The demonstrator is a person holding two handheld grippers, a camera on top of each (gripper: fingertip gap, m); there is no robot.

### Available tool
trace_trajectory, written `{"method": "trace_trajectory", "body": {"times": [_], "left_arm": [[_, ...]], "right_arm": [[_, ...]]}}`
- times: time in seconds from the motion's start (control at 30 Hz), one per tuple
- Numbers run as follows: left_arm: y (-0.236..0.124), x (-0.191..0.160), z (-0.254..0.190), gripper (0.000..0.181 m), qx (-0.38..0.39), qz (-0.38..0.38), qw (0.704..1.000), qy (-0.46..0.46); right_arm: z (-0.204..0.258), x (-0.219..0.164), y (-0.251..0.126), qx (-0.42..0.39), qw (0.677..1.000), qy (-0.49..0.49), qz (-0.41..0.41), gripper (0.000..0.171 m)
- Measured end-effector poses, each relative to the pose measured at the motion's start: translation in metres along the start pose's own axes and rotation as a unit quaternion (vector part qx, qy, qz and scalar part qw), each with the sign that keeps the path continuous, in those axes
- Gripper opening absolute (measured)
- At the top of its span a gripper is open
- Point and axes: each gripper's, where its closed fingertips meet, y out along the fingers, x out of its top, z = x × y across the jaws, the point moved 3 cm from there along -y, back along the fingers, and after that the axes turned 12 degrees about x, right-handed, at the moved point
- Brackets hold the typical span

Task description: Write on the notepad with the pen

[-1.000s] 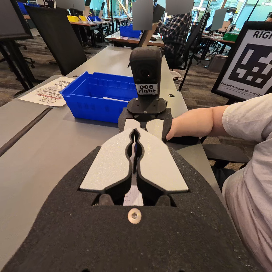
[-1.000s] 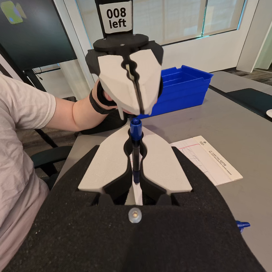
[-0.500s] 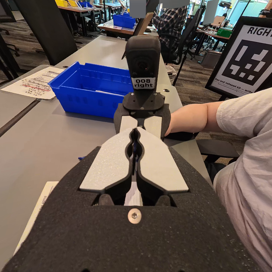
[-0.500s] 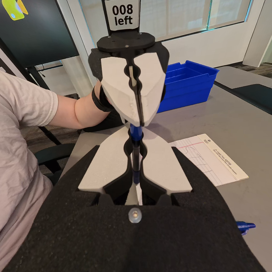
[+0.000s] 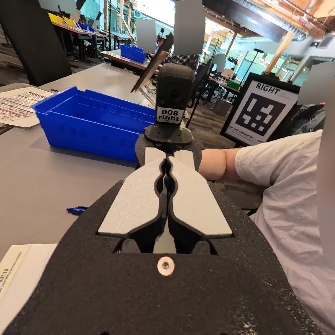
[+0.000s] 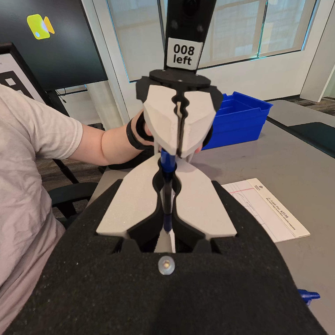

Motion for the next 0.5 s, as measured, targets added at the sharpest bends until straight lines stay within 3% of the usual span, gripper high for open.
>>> {"method": "trace_trajectory", "body": {"times": [0.2,0.3,0.5], "left_arm": [[-0.046,0.06,-0.021,0.0,-0.016,-0.161,0.987,0.005],[-0.057,0.065,-0.022,0.0,0.053,-0.142,0.985,0.081],[-0.054,0.06,-0.028,0.0,0.057,-0.096,0.99,0.089]], "right_arm": [[-0.009,0.004,-0.011,0.001,0.999,0.045,-0.016,0.004],[-0.02,0.003,-0.023,-0.007,0.994,0.107,-0.035,0.004],[-0.054,-0.035,-0.055,-0.093,0.957,0.275,0.018,0.004]]}}
